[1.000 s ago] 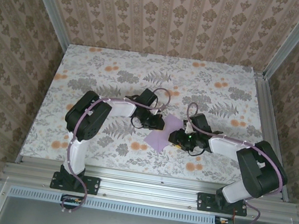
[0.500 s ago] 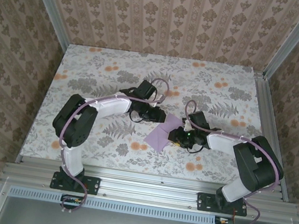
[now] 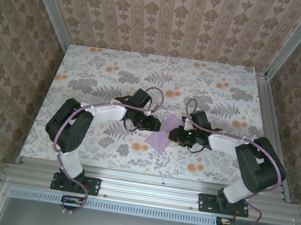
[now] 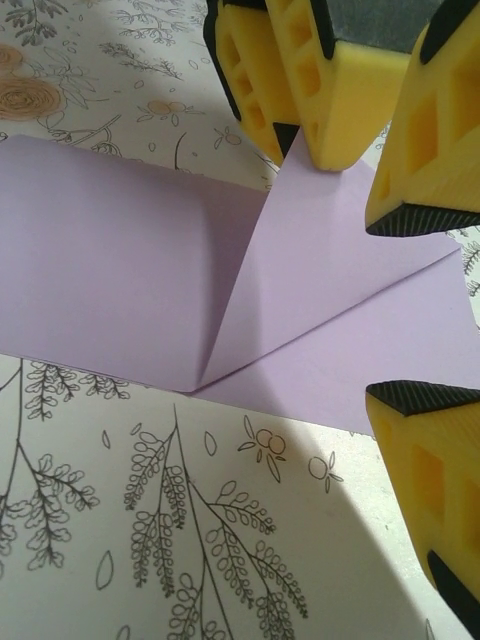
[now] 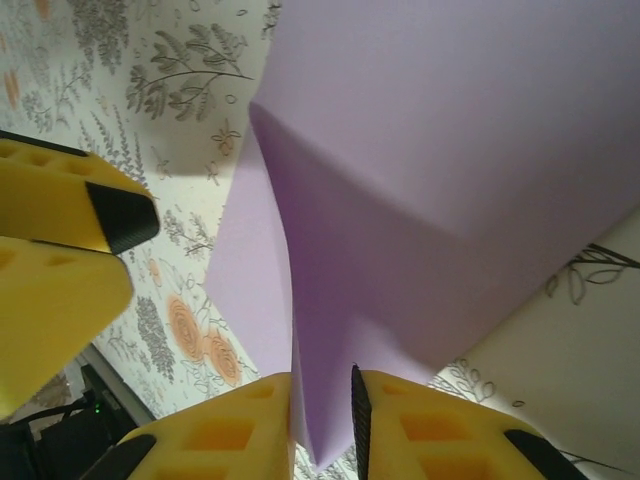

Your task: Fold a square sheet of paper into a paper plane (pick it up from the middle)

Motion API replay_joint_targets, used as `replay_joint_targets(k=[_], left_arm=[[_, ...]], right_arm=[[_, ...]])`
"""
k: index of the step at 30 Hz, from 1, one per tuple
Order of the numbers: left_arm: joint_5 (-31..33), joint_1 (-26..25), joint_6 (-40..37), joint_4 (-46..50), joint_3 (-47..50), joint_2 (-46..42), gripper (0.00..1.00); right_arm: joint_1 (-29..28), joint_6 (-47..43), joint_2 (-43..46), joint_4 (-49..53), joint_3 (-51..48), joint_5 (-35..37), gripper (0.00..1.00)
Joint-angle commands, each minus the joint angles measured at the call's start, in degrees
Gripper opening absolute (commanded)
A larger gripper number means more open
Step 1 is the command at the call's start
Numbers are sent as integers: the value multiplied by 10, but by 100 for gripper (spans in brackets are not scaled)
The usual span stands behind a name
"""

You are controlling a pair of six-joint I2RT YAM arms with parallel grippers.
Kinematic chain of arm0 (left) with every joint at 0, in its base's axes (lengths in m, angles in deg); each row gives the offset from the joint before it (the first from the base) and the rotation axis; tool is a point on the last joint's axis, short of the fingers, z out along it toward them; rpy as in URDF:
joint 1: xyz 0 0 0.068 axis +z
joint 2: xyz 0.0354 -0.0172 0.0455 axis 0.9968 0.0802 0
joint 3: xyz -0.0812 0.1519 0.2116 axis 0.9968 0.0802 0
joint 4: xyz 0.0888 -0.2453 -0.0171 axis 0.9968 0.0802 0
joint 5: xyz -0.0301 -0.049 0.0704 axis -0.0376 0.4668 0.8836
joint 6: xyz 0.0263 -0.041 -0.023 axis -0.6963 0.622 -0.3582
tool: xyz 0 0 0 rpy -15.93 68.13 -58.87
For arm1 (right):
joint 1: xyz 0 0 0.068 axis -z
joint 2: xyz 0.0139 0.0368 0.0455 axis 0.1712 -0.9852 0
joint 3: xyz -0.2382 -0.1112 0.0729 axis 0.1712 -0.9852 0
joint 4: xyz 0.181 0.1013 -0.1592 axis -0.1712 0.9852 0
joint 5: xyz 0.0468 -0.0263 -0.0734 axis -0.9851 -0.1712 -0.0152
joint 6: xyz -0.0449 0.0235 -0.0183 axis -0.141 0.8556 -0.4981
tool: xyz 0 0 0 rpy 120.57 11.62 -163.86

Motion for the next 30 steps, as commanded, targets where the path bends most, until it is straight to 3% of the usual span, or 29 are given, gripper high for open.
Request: replay_joint_targets(k=[1, 7, 16, 30], left_arm=[[-18, 4, 18, -30, 16, -28, 46], [-29, 13, 34, -55, 51, -47, 50], [-54, 35, 91, -142, 115, -85, 62], [-69, 34, 200, -297, 171, -101, 64]], right_arm=[[-8, -7, -7, -15, 19, -19, 24], [-25, -8, -40, -32, 34, -28, 24], [-28, -22, -28, -32, 36, -48, 3], [-27, 1, 32, -70, 25, -92, 0]])
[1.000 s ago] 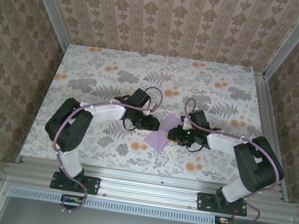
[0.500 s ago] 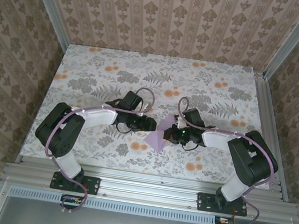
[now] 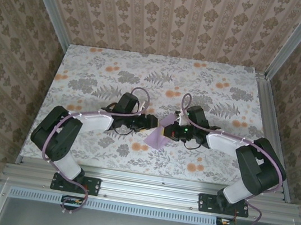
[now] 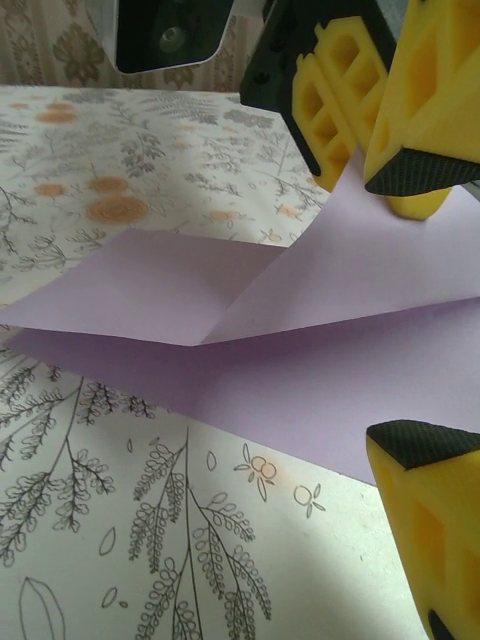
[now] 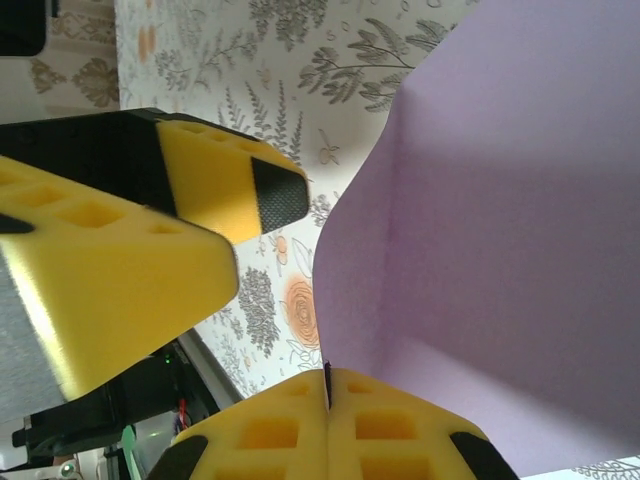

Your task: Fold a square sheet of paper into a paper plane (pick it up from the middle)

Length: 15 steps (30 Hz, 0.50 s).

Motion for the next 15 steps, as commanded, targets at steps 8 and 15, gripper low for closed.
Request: replay_joint_targets(k=[8, 15], left_arm=[[-19, -3, 65, -99, 14, 3, 64], [-41, -18, 76, -134, 0, 41, 64]], right_arm=[[0, 22, 43, -36, -13, -38, 0], [11, 48, 38, -101, -48, -52, 0]])
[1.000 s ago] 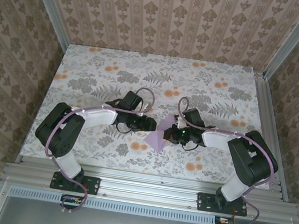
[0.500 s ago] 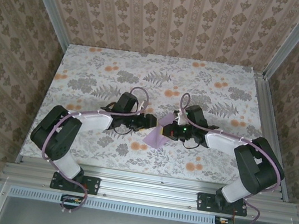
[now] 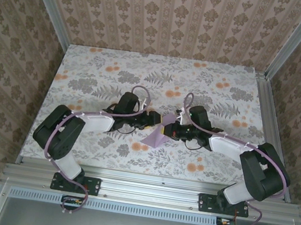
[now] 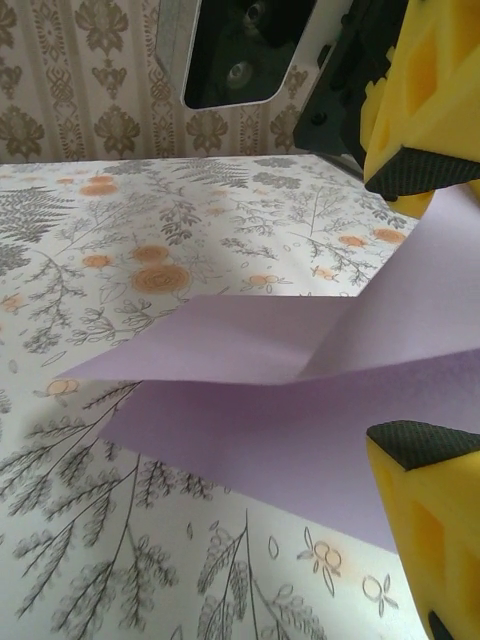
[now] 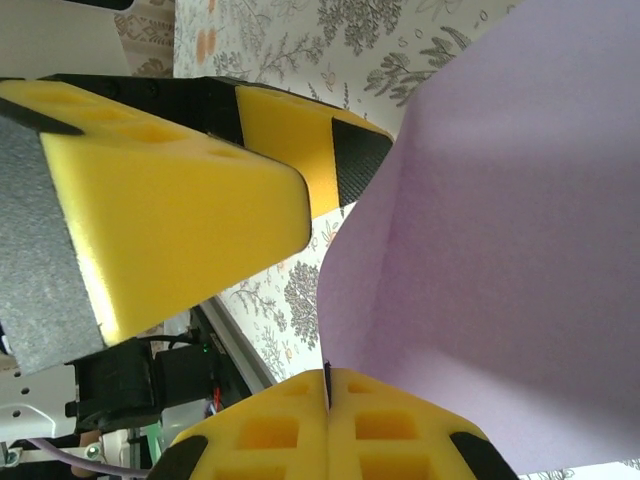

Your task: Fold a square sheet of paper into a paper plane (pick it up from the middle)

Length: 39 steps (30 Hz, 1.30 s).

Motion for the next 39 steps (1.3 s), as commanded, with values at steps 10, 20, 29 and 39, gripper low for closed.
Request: replay_joint_targets(k=[10, 20, 29, 39], left_arm=[[-31, -23, 58, -90, -18, 54, 64], [-44, -23, 60, -89, -33, 59, 62], [-50, -24, 46, -63, -44, 62, 61], [-58, -25, 30, -39, -51, 70, 57]], right_arm=[[13, 40, 0, -89, -44, -34, 0], [29, 28, -16, -71, -54, -23, 0], [36, 15, -37, -57, -54, -15, 0], [46, 14, -48, -52, -57, -11, 0]])
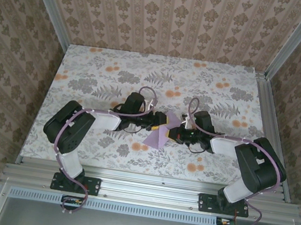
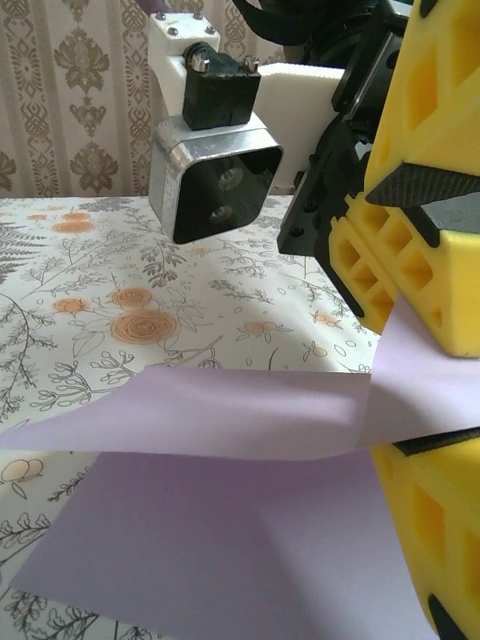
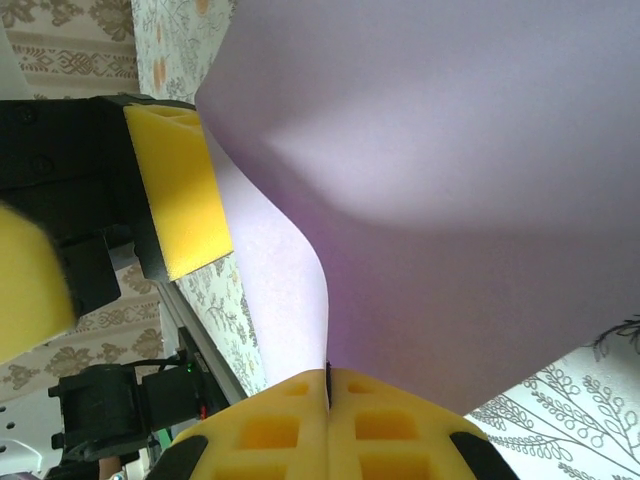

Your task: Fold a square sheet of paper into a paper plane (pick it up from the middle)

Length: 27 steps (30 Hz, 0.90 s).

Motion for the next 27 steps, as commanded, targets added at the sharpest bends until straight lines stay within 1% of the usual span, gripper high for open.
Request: replay_joint_targets(k=[1, 8, 9, 11, 17, 19, 23, 25, 27], left_arm=[[-16, -5, -19, 18, -18, 11, 56], [-20, -7, -34, 40, -24, 18, 39], [-20, -7, -35, 43, -25, 19, 35], [-21, -7, -37, 45, -26, 21, 30], [-21, -6, -52, 70, -36, 24, 18], [-18, -7, -59, 81, -38, 23, 14], [-13, -6, -65, 93, -41, 22, 8], [-10, -6, -71, 102, -45, 21, 7], [-8, -5, -68, 103, -48, 20, 5]], right_arm=[[4, -8, -7, 11, -6, 4, 0], [8, -9, -9, 9, -11, 2, 0], [9, -10, -9, 9, -11, 1, 0], [11, -10, -10, 9, -13, 1, 0], [13, -8, -7, 8, -12, -3, 1], [13, -8, -3, 10, -11, -4, 4], [16, -17, 18, 33, -10, -11, 14], [17, -23, 30, 50, -11, -9, 20], [18, -24, 39, 59, -16, -10, 29]])
